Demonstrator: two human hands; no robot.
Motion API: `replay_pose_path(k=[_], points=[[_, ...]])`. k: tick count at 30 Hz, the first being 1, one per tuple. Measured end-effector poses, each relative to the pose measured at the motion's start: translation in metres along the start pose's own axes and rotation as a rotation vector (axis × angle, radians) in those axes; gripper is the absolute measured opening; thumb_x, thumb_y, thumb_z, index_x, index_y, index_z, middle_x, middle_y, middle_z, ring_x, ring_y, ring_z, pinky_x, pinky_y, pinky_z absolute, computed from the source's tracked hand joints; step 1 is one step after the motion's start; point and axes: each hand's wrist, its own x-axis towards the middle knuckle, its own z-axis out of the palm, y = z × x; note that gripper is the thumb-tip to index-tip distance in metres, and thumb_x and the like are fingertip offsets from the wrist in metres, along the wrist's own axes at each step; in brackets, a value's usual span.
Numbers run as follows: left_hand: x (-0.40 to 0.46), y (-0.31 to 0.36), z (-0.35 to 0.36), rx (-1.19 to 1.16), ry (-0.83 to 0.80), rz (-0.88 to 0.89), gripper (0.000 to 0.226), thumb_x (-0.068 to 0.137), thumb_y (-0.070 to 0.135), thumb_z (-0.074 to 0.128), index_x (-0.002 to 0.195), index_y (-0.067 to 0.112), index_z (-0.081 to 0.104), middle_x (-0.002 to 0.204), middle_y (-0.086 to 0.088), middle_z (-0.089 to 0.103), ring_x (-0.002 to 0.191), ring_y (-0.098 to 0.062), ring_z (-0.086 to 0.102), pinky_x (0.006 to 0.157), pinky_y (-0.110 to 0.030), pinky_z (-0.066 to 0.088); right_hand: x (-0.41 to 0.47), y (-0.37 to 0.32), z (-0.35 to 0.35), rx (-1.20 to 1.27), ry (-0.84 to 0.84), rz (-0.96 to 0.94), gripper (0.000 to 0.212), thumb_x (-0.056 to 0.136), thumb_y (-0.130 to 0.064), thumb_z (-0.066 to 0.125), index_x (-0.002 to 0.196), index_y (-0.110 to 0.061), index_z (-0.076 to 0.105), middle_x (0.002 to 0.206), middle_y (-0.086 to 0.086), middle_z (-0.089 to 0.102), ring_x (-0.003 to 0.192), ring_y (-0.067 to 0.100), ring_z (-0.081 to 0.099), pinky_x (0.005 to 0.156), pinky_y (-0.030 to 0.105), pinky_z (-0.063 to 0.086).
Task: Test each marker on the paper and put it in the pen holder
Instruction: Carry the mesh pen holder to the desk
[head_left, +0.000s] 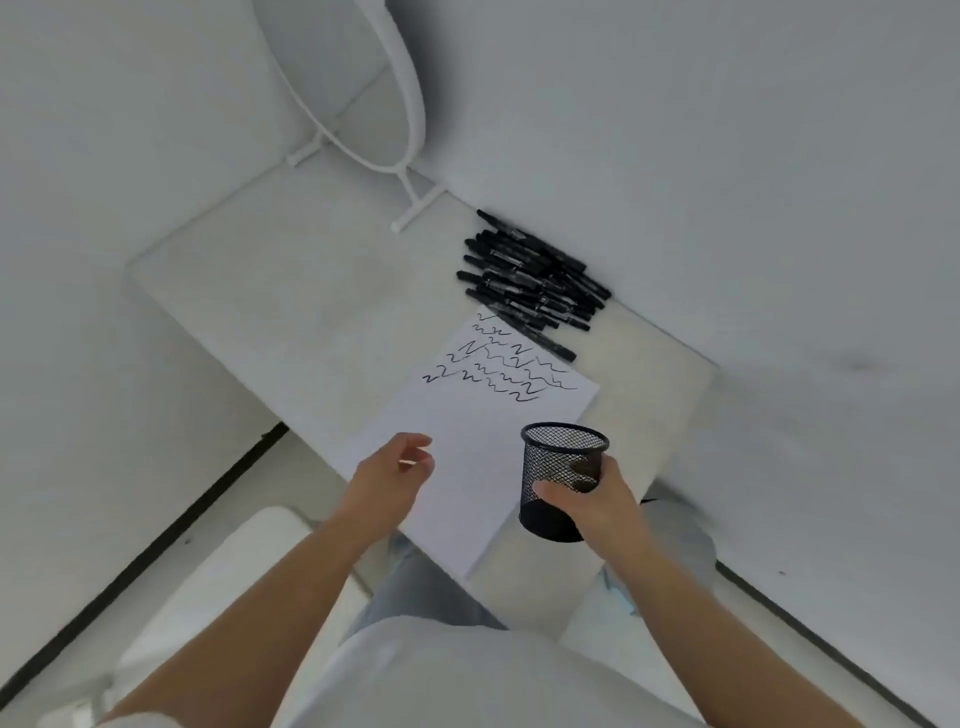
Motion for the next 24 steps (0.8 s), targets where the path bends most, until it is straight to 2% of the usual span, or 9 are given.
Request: replay_pose_path(k=[2, 4, 9, 13, 15, 18, 21, 24], points=[[0.034, 0.013, 0.005, 0.048, -0.102, 0.054, 0.017, 0.089, 0.025, 0.054, 0.101, 0.036, 0.055, 0.092, 0.020, 0.060, 0.081, 0.006, 0.056, 0.055, -0.004, 0.040, 0.008, -0.002, 0.001, 0.029, 0.079, 0.058, 0.072, 0.064, -0.032, 0.082, 0.124, -0.018, 0.044, 0.108, -0.004, 0.060, 0.096, 0.016, 0.058, 0.076, 0.026, 0.040], [0.065, 0.022, 0.005, 0.118, -0.197, 0.092, 0.018, 0.088, 0.023, 0.054, 0.103, 0.033, 0.056, 0.093, 0.019, 0.060, 0.082, 0.005, 0.056, 0.056, -0.006, 0.040, 0.012, -0.005, 0.005, 0.049, 0.151, 0.125, 0.072, 0.063, -0.034, 0.082, 0.123, -0.020, 0.044, 0.107, -0.004, 0.061, 0.096, 0.015, 0.057, 0.075, 0.026, 0.040], [0.135, 0.040, -0.007, 0.408, -0.366, 0.276, 0.022, 0.089, 0.019, 0.055, 0.110, 0.021, 0.058, 0.108, 0.005, 0.061, 0.098, -0.014, 0.057, 0.084, -0.027, 0.042, 0.018, -0.012, 0.020, 0.127, 0.357, 0.250, 0.073, 0.061, -0.033, 0.084, 0.122, -0.020, 0.044, 0.108, -0.002, 0.060, 0.099, 0.018, 0.057, 0.077, 0.027, 0.040], [0.175, 0.057, -0.010, 0.734, -0.477, 0.511, 0.029, 0.090, 0.027, 0.052, 0.119, 0.024, 0.055, 0.122, 0.006, 0.055, 0.114, -0.019, 0.042, 0.091, -0.030, 0.039, 0.034, -0.022, 0.024, 0.139, 0.501, 0.252, 0.079, 0.059, -0.033, 0.085, 0.124, -0.020, 0.042, 0.113, -0.002, 0.057, 0.105, 0.018, 0.054, 0.083, 0.031, 0.044], [0.186, 0.064, -0.007, 0.827, -0.493, 0.608, 0.031, 0.089, 0.028, 0.051, 0.120, 0.025, 0.055, 0.125, 0.007, 0.053, 0.117, -0.019, 0.039, 0.094, -0.034, 0.039, 0.045, -0.028, 0.023, 0.160, 0.558, 0.233, 0.076, 0.058, -0.034, 0.085, 0.120, -0.024, 0.041, 0.114, -0.004, 0.055, 0.106, 0.015, 0.053, 0.085, 0.031, 0.044], [0.198, 0.069, 0.000, 0.895, -0.473, 0.740, 0.033, 0.087, 0.030, 0.052, 0.120, 0.025, 0.054, 0.127, 0.008, 0.052, 0.120, -0.018, 0.037, 0.094, -0.033, 0.038, 0.067, -0.041, 0.019, 0.160, 0.648, 0.164, 0.072, 0.056, -0.036, 0.083, 0.112, -0.033, 0.038, 0.112, -0.009, 0.053, 0.103, 0.009, 0.051, 0.082, 0.024, 0.038], [0.210, 0.065, 0.008, 0.928, -0.453, 0.861, 0.036, 0.084, 0.030, 0.055, 0.120, 0.023, 0.055, 0.129, 0.008, 0.052, 0.122, -0.019, 0.038, 0.096, -0.034, 0.034, 0.096, -0.049, 0.017, 0.162, 0.704, 0.083, 0.077, 0.054, -0.037, 0.083, 0.116, -0.031, 0.038, 0.116, -0.014, 0.050, 0.104, 0.006, 0.049, 0.079, 0.014, 0.035], [0.216, 0.060, 0.016, 0.972, -0.414, 0.950, 0.036, 0.081, 0.030, 0.057, 0.117, 0.024, 0.056, 0.125, 0.006, 0.054, 0.117, -0.021, 0.045, 0.097, -0.035, 0.034, 0.123, -0.052, 0.014, 0.170, 0.782, 0.026, 0.082, 0.057, -0.031, 0.084, 0.124, -0.027, 0.037, 0.121, -0.012, 0.049, 0.112, 0.006, 0.048, 0.088, 0.021, 0.036]])
